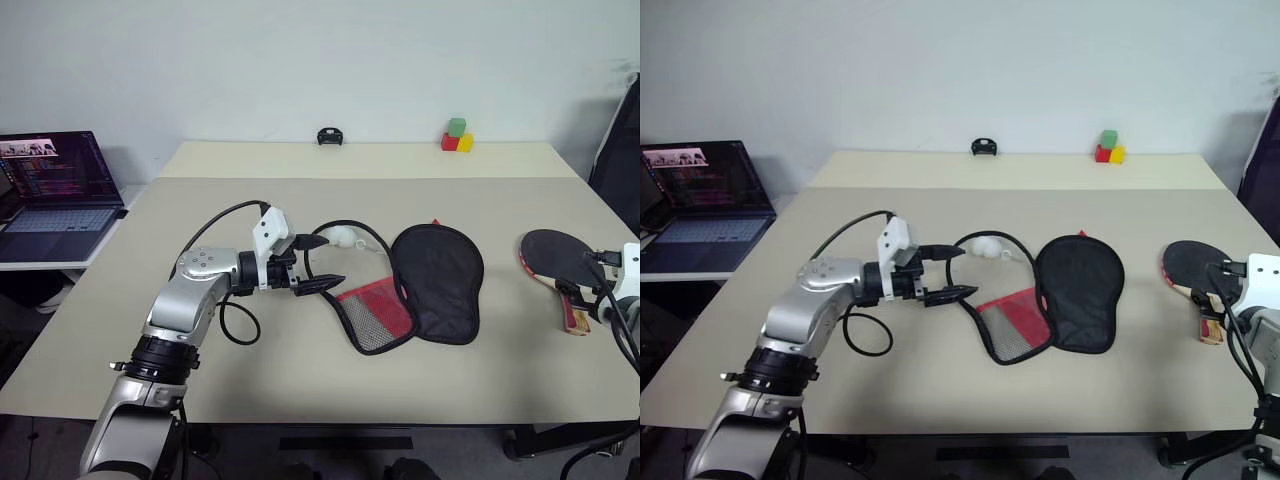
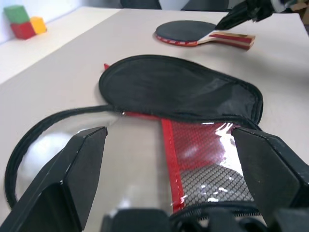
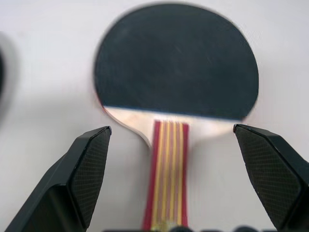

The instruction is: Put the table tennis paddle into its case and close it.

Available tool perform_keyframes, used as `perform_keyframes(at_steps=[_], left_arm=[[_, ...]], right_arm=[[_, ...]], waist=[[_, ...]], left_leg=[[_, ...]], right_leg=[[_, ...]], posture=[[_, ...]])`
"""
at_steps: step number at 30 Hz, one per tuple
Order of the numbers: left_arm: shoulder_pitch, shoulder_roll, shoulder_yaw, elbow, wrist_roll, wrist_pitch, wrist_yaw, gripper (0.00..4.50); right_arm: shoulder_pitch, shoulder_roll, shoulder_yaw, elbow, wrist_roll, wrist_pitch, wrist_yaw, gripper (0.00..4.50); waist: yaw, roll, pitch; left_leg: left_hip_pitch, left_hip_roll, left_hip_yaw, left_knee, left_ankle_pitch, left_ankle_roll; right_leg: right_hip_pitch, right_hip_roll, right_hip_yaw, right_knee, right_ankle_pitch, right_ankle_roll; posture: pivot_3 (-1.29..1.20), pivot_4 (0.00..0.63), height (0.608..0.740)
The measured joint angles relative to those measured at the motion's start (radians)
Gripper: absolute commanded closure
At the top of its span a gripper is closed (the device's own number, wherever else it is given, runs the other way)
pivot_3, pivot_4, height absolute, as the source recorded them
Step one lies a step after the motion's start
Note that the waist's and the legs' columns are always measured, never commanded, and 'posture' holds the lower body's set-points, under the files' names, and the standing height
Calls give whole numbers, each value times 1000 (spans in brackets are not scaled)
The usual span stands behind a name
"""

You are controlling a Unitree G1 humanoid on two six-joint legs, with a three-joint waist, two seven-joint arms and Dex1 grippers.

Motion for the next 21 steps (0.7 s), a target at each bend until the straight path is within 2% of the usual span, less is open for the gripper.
perform_keyframes(at_steps=[18,21], left_arm=[[-15,-14,-11,4,16,-5,-6,0],[-15,-11,-11,4,17,-7,-6,0]], right_arm=[[-64,15,125,211,-75,-153,11,51],[-83,15,125,239,-73,-152,15,634]], waist=[[-2,0,0],[-2,-1,-1]], left_leg=[[2,0,1,0,0,0],[3,0,1,0,0,0]], right_leg=[[2,0,1,0,0,0],[3,0,1,0,0,0]], posture=[[0,150,740],[0,150,740]])
